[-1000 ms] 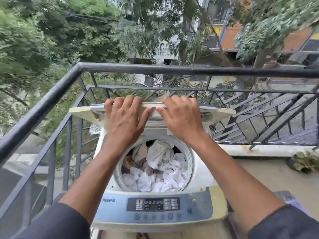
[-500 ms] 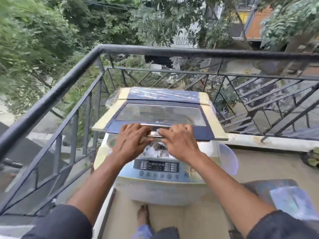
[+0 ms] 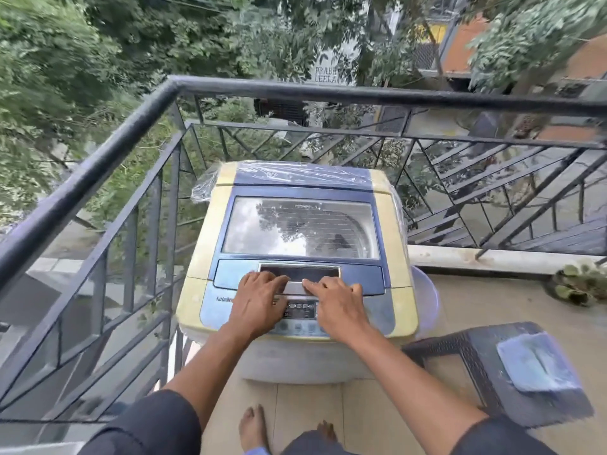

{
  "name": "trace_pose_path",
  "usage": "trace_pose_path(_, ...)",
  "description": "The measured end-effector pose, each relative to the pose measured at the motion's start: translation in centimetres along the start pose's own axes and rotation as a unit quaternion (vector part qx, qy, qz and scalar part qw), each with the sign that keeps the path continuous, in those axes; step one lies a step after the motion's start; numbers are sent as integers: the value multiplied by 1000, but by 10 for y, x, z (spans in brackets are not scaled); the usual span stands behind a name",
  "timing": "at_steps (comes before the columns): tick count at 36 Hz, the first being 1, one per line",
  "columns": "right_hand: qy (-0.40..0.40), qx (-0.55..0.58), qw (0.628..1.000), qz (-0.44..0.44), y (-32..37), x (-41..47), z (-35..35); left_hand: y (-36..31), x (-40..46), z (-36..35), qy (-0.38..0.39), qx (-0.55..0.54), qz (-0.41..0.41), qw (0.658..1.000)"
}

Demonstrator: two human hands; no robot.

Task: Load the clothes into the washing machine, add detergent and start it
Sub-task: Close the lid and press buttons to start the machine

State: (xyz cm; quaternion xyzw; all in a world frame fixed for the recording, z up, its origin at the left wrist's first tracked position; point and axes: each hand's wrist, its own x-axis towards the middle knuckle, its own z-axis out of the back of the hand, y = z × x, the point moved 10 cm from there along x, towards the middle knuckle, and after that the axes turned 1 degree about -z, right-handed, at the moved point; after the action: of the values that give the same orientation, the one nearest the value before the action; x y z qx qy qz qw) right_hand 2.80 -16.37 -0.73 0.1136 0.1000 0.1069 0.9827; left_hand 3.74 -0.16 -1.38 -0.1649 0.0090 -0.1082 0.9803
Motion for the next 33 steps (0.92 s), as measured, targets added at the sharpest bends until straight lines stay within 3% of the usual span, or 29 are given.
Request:
trace_pose_path(14, -25, 14, 999, -34, 0, -12, -18, 0, -14, -10, -35, 1, -89, 995)
trace_pose_path(19, -15, 19, 999, -42, 0, -14, -20, 1, -20, -18, -2, -12, -78, 997)
trace_pose_path(24, -6, 44, 998, -41, -1, -23, -18, -12, -10, 5, -8, -169, -79, 982)
trace_pose_path(30, -67, 45, 993, -83, -23, -49, -6, -34, 10, 20, 44, -284, -63, 956)
trace_pose_path(33, -91, 33, 988, -123, -41, -66, -5, -41, 15, 11, 103, -409, -27, 906)
